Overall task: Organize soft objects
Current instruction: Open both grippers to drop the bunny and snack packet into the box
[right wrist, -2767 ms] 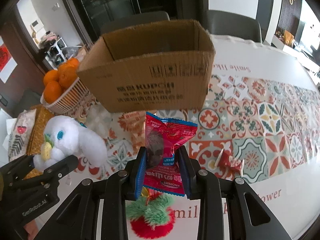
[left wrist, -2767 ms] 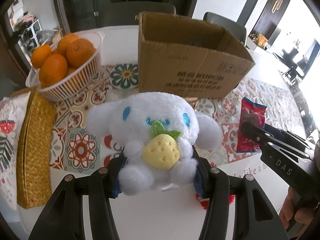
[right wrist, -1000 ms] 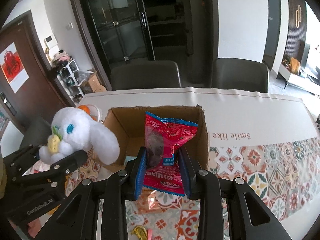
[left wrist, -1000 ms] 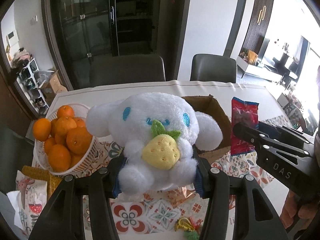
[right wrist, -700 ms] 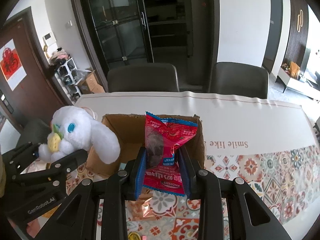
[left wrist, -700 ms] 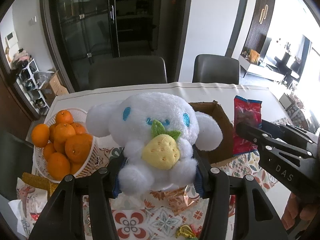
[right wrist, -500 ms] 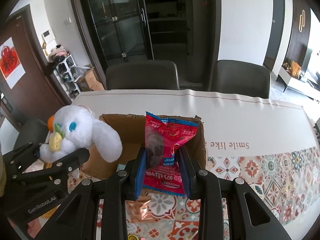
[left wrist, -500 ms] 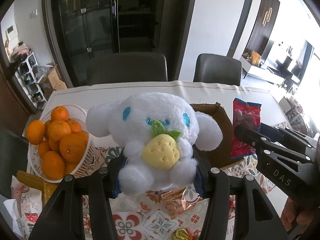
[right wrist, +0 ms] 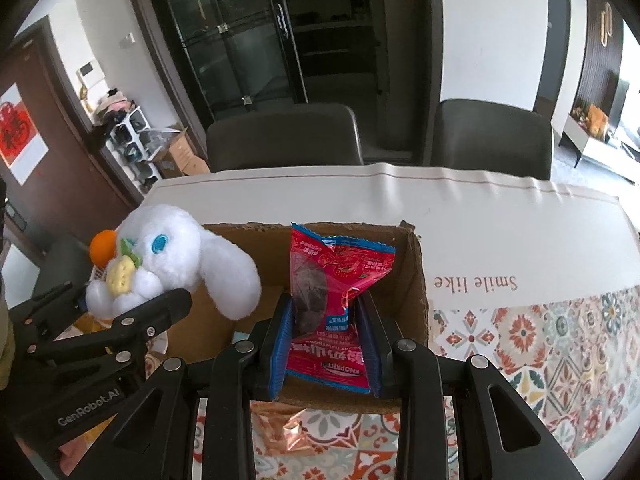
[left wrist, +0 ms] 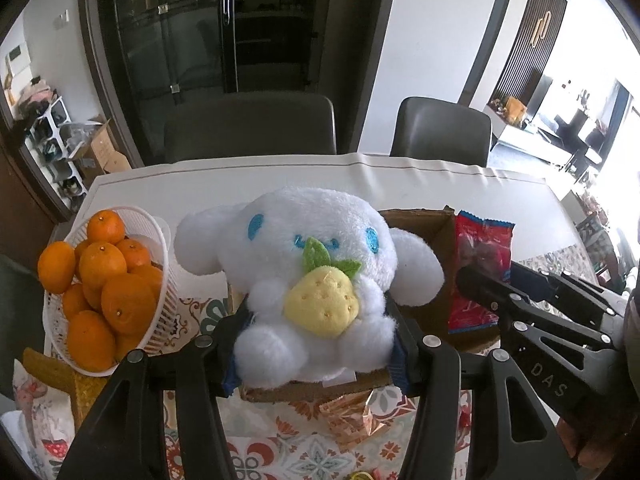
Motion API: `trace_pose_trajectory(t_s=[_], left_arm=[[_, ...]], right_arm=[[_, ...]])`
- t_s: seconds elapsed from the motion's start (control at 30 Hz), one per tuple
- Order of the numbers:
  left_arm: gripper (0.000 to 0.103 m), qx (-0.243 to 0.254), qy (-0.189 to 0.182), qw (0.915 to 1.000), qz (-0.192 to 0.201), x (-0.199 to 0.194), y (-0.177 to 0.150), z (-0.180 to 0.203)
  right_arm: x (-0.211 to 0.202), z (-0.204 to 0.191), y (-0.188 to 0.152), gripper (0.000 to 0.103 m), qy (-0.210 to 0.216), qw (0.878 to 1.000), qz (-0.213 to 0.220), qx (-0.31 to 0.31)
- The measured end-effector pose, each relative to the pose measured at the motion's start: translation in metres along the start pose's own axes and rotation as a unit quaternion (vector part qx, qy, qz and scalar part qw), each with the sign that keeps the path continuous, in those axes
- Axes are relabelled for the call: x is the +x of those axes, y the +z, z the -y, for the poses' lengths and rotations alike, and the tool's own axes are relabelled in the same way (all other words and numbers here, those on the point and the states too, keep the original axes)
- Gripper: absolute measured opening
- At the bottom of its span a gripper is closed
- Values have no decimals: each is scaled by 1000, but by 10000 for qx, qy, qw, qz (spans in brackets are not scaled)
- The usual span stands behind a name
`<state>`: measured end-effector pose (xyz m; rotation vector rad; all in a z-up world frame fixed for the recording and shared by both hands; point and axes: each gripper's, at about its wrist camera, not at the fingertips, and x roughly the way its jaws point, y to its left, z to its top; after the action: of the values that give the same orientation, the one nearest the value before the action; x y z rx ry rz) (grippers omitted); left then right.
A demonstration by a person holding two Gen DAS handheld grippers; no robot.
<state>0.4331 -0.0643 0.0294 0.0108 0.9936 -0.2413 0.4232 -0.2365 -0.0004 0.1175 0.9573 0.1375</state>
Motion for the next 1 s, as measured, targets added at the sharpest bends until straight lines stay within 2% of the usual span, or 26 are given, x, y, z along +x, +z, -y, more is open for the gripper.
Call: trace_pose_trajectory(t_s=[0.1, 0.17, 0.2, 0.23, 0.27, 0.33, 0.53, 1.0], left_arm=[[59, -20, 13, 10000, -17, 6, 2, 0], [71, -16, 74, 10000, -38, 9, 2, 0], [73, 1, 139, 9999, -28, 10, 1, 1], [73, 13, 236, 9997, 15, 11, 1, 2], [74, 21, 294, 9996, 48, 11, 1, 1], [74, 50, 399, 9991, 117, 10, 1, 0], [78, 52, 614, 9978, 240, -2, -4, -3], [81, 159, 616, 9972, 399, -42, -33, 13]], right_arm=[[7, 1, 0, 33, 38, 10000, -25, 67], [12, 2, 0, 33, 66, 9999, -43, 100], [14, 2, -1, 34, 74, 9999, -22, 107], [15, 2, -2, 38, 51, 9999, -14, 106], [15, 2, -2, 48, 32, 9999, 0, 101], [13, 3, -2, 60, 18, 9999, 48, 149], [1, 7, -5, 60, -225, 9992, 162, 275], [-47, 19, -28, 60, -647, 9971, 329, 210]])
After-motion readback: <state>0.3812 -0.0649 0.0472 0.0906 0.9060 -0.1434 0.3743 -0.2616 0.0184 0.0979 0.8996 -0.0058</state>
